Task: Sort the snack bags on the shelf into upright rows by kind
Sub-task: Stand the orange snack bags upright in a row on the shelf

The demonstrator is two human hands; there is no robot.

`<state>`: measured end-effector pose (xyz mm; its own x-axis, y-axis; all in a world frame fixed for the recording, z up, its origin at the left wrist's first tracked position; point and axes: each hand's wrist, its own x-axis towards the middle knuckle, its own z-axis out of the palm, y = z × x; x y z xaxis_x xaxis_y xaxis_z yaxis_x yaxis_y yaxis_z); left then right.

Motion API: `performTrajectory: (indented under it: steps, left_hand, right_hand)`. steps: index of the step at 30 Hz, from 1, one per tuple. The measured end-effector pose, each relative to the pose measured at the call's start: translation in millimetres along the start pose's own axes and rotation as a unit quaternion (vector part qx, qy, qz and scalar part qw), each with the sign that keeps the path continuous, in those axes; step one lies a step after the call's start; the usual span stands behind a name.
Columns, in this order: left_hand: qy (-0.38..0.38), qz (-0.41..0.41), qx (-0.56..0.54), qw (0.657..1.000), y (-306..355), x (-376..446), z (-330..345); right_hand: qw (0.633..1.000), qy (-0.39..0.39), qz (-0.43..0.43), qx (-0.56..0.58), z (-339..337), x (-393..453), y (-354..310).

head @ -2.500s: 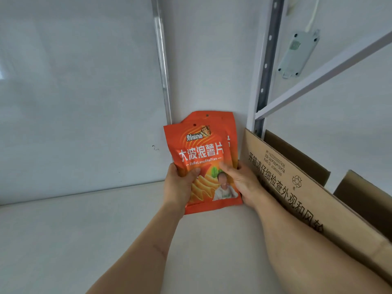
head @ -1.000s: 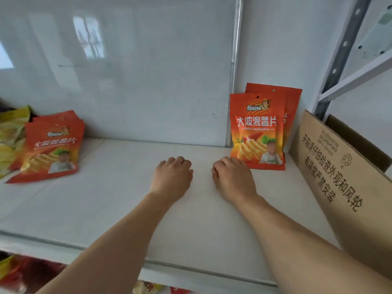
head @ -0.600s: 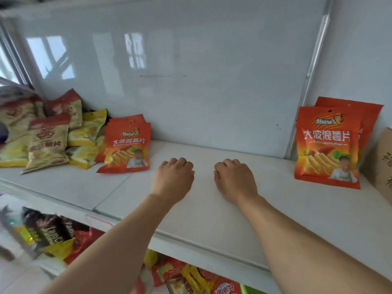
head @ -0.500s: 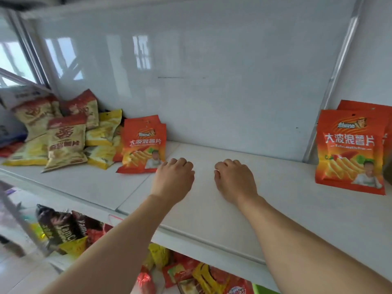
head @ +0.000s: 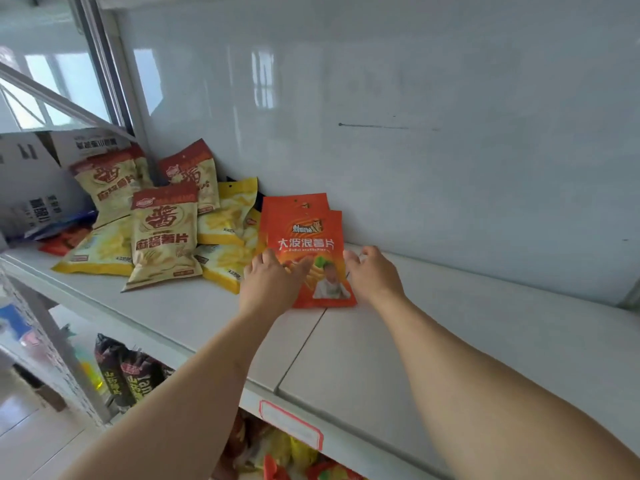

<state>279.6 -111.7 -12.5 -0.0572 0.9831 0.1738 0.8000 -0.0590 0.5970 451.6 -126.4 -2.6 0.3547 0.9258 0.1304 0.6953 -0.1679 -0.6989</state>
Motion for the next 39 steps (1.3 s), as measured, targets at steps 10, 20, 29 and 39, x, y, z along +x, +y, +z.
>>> performTrajectory:
  steps: [10,20,29,39]
  left_hand:
    - [-0.052,-0.055,0.073,0.994,-11,70,13]
    - [-0.1,-0.097,-0.093,0.986,-34,99,-2]
    - [-0.124,-0.114,-0.289,0.942,-54,109,-31]
    - [-0.141,-0.083,-0.399,0.902,-80,111,-35]
  right_hand:
    - [0.975,-0.043,0.108,0.187,50,98,-11]
    - [0.919,-0.126,0.177,0.33,63,115,-36]
    - [0.88,-0.235,0.148,0.386,56,102,-52]
    - [0.884,-0.212,0.192,0.369,73,75,-69]
